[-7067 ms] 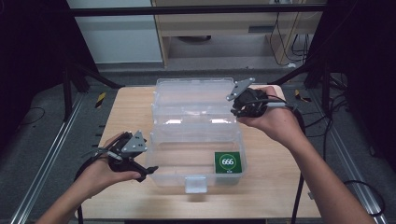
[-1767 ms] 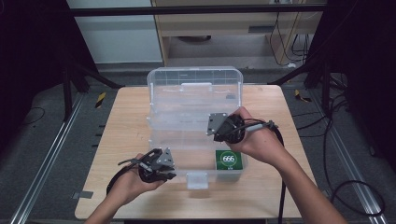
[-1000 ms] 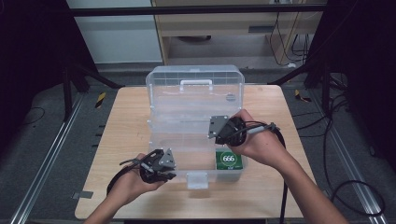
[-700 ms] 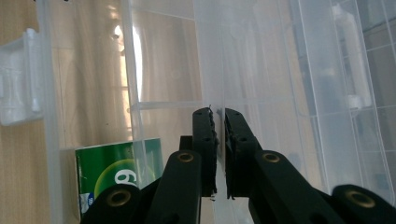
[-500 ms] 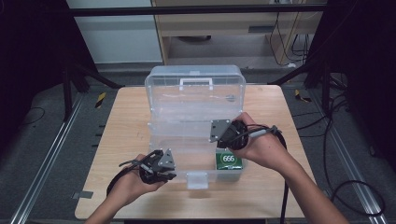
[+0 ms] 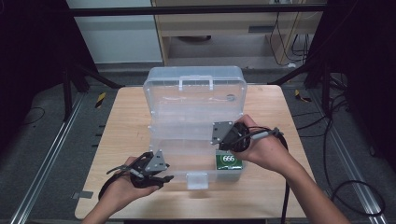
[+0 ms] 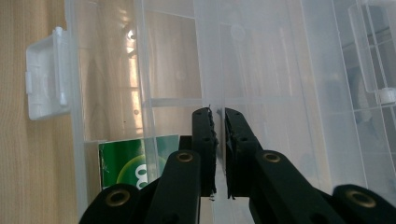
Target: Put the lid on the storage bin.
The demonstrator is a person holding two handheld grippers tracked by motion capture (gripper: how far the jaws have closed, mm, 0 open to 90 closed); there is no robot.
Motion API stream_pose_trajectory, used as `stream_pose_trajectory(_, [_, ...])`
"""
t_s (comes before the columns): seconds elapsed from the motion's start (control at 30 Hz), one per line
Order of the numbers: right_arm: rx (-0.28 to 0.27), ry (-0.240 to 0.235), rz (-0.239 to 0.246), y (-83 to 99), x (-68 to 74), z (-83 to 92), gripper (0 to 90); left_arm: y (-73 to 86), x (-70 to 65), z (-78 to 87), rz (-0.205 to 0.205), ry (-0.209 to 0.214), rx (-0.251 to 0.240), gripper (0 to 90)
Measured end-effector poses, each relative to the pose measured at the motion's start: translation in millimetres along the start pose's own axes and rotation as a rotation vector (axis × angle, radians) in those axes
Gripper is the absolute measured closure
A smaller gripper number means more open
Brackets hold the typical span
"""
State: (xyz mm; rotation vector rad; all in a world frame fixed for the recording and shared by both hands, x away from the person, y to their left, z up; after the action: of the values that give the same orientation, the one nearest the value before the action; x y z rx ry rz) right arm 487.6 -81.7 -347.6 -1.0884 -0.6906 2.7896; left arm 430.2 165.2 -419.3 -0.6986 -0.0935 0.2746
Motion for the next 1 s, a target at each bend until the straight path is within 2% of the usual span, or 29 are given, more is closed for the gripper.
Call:
stream_pose_trajectory(0.1, [-0.001,0.001,0.001,0.1,1.0,0.2,84.2,-3.4,-6.0,21.7,0.027,0.035,-0.103,55.0])
stream_pose_trajectory(0.2, [-0.004,0.001,-0.003,0.3,2.2,0.5,84.2,-4.4,-5.6,39.7,0.061,0.055,-0.164,58.0])
stream_pose_trajectory(0.23, [-0.006,0.001,-0.002,0.4,2.3,0.5,84.2,-4.3,-3.2,47.1,0.074,0.053,-0.180,62.0])
stream_pose_trajectory(0.3, [-0.008,0.003,-0.001,0.8,3.3,0.9,84.2,-3.4,3.7,56.9,0.082,0.046,-0.173,70.0])
stream_pose_trajectory(0.4, [-0.009,0.000,-0.004,1.7,5.1,1.6,84.2,-3.0,17.7,68.7,0.112,0.014,-0.184,75.5])
stream_pose_trajectory(0.47, [-0.012,-0.001,-0.005,2.0,5.9,1.8,84.2,-4.6,26.3,75.3,0.150,0.019,-0.228,78.7])
stream_pose_trajectory(0.5, [-0.011,0.001,-0.006,1.9,6.5,1.8,84.1,-4.6,31.5,80.1,0.167,-0.010,-0.229,80.5])
stream_pose_trajectory(0.63, [-0.012,0.000,-0.001,1.6,7.8,1.8,83.6,-9.4,46.3,92.2,0.196,-0.067,-0.265,82.8])
stream_pose_trajectory(0.73, [-0.012,-0.001,-0.002,1.8,8.5,1.9,83.6,-12.9,55.4,98.0,0.219,-0.084,-0.290,84.0])
stream_pose_trajectory(0.87, [-0.014,0.004,-0.005,2.5,9.4,2.3,83.2,-17.1,66.3,100.9,0.248,-0.105,-0.299,85.0])
stream_pose_trajectory(1.0, [-0.016,0.005,-0.001,2.4,10.5,2.4,83.1,-21.4,73.0,102.7,0.268,-0.104,-0.314,85.9])
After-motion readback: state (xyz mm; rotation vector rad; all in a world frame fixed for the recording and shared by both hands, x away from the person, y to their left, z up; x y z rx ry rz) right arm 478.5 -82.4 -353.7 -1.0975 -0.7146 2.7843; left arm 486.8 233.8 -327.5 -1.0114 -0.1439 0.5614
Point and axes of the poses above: each handheld gripper's, and its own axes: z roughly backward along the jaws, y roughly out of its underside, x roughly to its left, the point moved 4 cm from there along -z, roughly forward along the jaws, and after that the axes turned 11 degrees about y, right-handed, at the moved point
